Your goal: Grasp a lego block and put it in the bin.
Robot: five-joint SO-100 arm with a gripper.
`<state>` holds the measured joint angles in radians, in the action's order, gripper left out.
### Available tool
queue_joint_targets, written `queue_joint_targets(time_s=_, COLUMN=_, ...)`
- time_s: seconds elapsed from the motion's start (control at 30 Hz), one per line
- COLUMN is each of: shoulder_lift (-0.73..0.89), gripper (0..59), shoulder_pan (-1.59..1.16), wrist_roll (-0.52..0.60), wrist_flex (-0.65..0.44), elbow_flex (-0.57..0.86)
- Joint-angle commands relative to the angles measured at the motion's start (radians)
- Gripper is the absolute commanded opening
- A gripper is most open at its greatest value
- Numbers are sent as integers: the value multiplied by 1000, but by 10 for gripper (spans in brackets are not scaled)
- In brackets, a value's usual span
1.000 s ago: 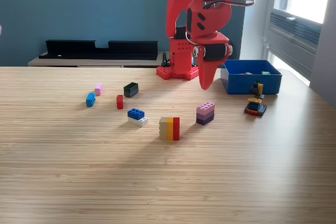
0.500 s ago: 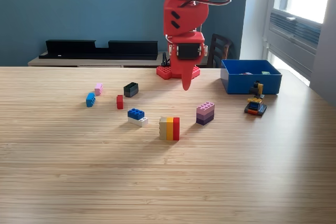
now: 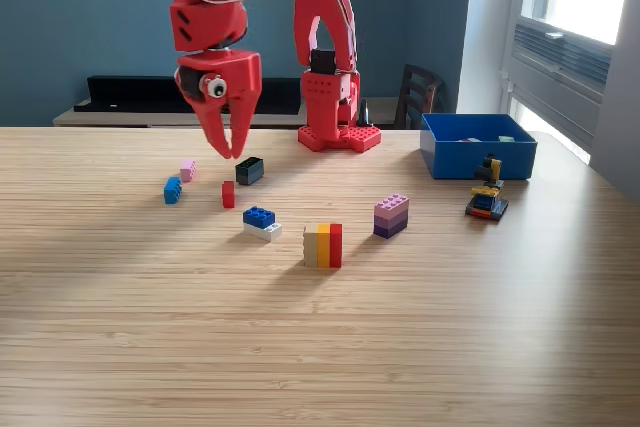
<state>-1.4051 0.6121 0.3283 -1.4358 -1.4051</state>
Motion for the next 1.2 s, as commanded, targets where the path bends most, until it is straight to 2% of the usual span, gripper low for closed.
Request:
queue_joint_targets(time_s=0.03, shoulder_lift=-32, gripper=130, shoulder_pan=114, wrist_roll=25, wrist_flex=3, elbow_flex=81)
queue_joint_targets(time_s=0.13, shoulder_lift=-32, gripper=244, shoulder_pan=141, wrist_roll=28, wrist_flex=5, elbow_flex=83)
queue_joint_targets(time_s=0.2, shoulder_lift=-32, gripper=276, shoulder_pan=155, wrist_roll=31, wrist_flex=5, elbow_flex=86)
queue_joint_targets(time_s=0.43, shoulder_lift=-20, gripper=276, shoulder_pan=213, wrist_roll=32, wrist_flex=5, elbow_flex=163)
queue_joint_targets(time_s=0.73, shoulder_lift=-12, gripper=268, shoulder_pan=213, wrist_roll=35, wrist_flex=44, elbow_flex=169)
queue_joint_targets(time_s=0.93, shoulder_lift=-9, gripper=251, shoulder_pan=187, wrist_roll=31, wrist_flex=64, elbow_flex=140)
queue_joint_targets(time_s=1.2, shoulder_lift=-6, gripper=257, shoulder_pan=163, wrist_roll=21, wrist_flex=107, elbow_flex=66)
